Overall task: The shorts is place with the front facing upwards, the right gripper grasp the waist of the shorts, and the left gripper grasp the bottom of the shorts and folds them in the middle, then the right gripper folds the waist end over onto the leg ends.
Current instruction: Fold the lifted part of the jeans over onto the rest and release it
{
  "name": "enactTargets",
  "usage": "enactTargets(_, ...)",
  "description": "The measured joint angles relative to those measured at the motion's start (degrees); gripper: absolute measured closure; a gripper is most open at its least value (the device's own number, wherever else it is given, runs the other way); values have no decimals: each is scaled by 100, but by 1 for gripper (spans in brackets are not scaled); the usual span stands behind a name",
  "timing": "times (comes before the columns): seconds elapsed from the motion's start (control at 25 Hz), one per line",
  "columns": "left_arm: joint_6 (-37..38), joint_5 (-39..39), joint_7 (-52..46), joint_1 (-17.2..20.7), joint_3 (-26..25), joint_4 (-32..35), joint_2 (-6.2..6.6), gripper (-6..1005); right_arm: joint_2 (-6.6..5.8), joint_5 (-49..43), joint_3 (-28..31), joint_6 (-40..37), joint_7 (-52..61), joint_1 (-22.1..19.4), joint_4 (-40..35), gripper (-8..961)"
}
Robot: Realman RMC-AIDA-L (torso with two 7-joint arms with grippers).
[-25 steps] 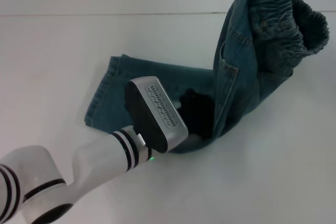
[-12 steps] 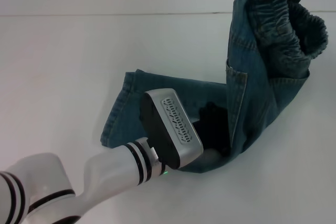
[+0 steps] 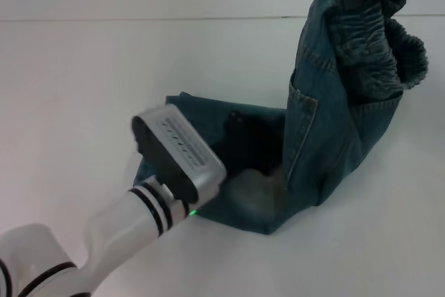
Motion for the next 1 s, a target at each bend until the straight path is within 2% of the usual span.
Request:
enactTargets(0.2,218,0,-4,367,-701,107,1,999,0,-7,-8,37,-26,-10,6,863)
enactTargets(0.4,803,1,-136,788,-1475,146,0,998,4,-8,-70,116,-93,-4,83,863)
enactTargets(0.52,1123,1,-651,919,-1816,375,1,998,10,-17,-70,157,-146,19,156,863)
enactTargets(0.64,1261,-2,-1699,914,-2000,820,40,998,15,-28,-108,209,-183,40,204,862)
enactTargets(0.76,1493,42,-3137,838,-1802,1629,74,998,22,-23,-239,297,-192,62,215,862)
enactTargets(0.88,2005,173,-4590,809,-1175,2581,128,998,35,-15,-345,369,-203,114,218,862)
enactTargets(0.96,2472,258,-5328,859,-449,3119,255,998,46,-19,-447,461,-223,174,226,862)
enactTargets(1.0,2472,258,-5328,859,-449,3119,255,999,47,-22,-505,499,-231,213,236,862)
